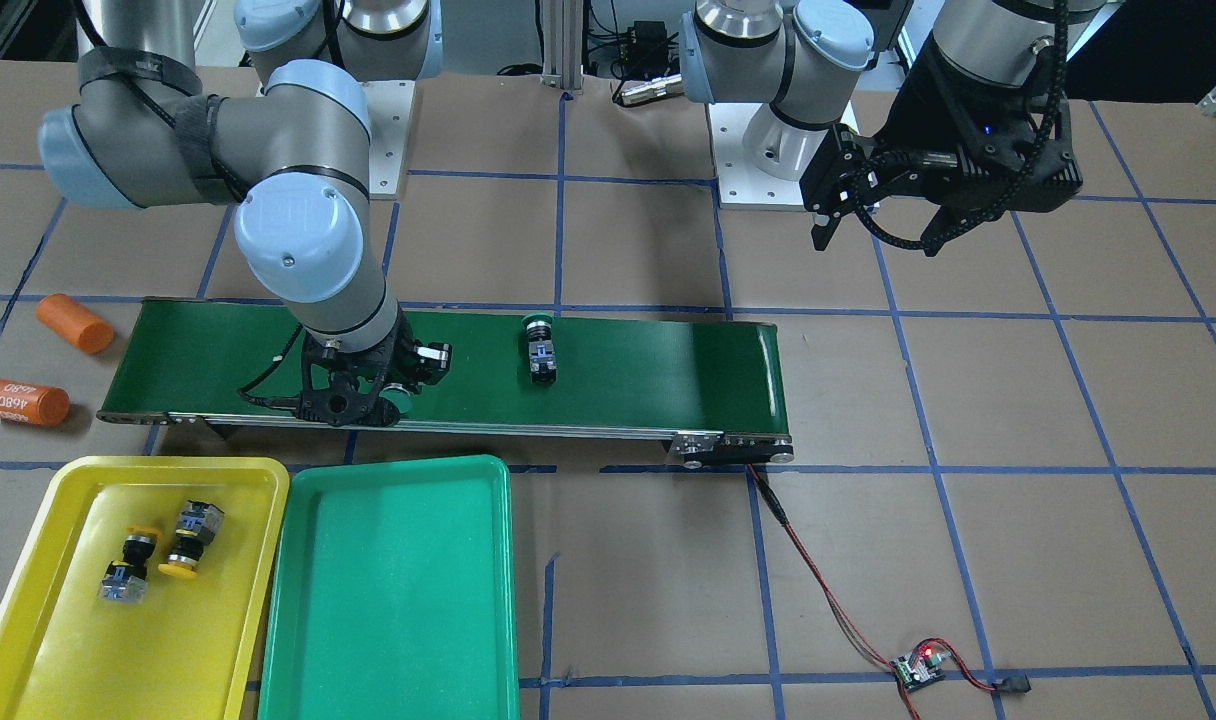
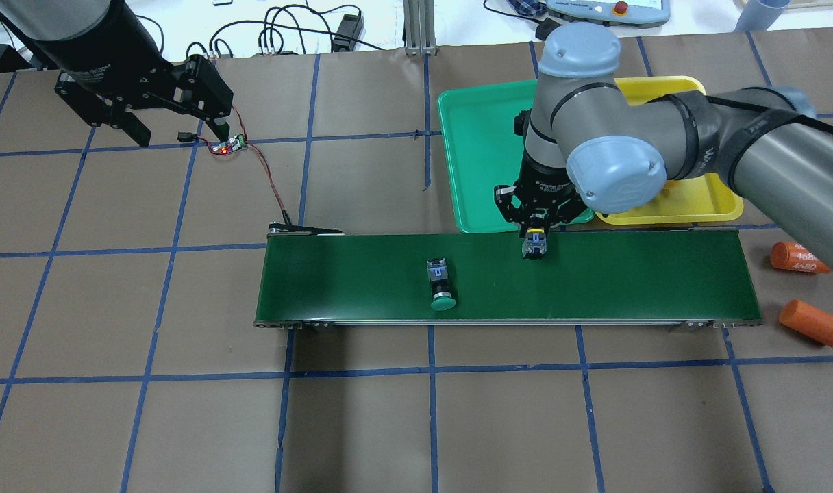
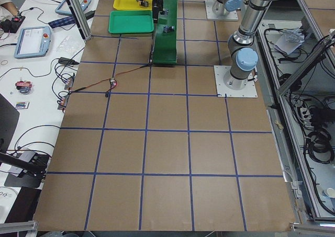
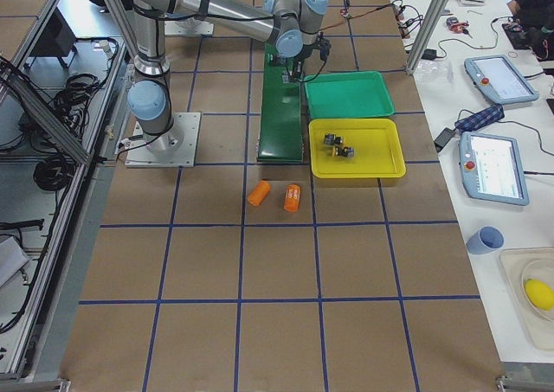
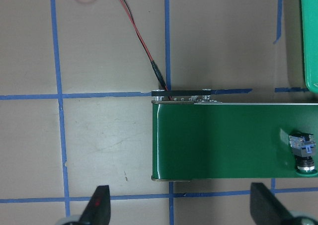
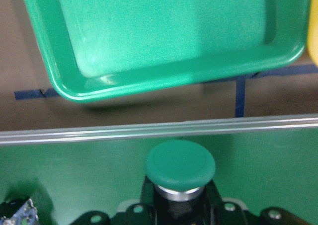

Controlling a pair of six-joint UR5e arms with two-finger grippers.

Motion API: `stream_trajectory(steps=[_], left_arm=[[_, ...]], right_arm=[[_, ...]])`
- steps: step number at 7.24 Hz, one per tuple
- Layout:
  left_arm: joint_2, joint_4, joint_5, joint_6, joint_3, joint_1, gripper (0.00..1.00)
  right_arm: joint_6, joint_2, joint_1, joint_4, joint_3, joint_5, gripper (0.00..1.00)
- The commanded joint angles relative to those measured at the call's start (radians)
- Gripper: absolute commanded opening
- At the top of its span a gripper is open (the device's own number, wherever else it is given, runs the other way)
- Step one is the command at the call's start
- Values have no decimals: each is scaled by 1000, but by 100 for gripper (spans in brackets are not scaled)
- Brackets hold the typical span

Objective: Sort buttons by color to trays
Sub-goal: 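Grasp the green button with the right gripper and lift it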

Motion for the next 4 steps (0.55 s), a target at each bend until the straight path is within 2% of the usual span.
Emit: stream_trajectory(steps=[1,2,4], left_arm=[[-9,1,3,-8,-3,-2,100],[-15,4,4,-28,4,-2,100],[-11,10,1,-33,-8,-2,100]], right_arm=[[-58,76,-48,-10,-143,-20,0],[-113,145,-68,-40,-203,-20,0],[-129,254,-73,-163,-228,-61,0]])
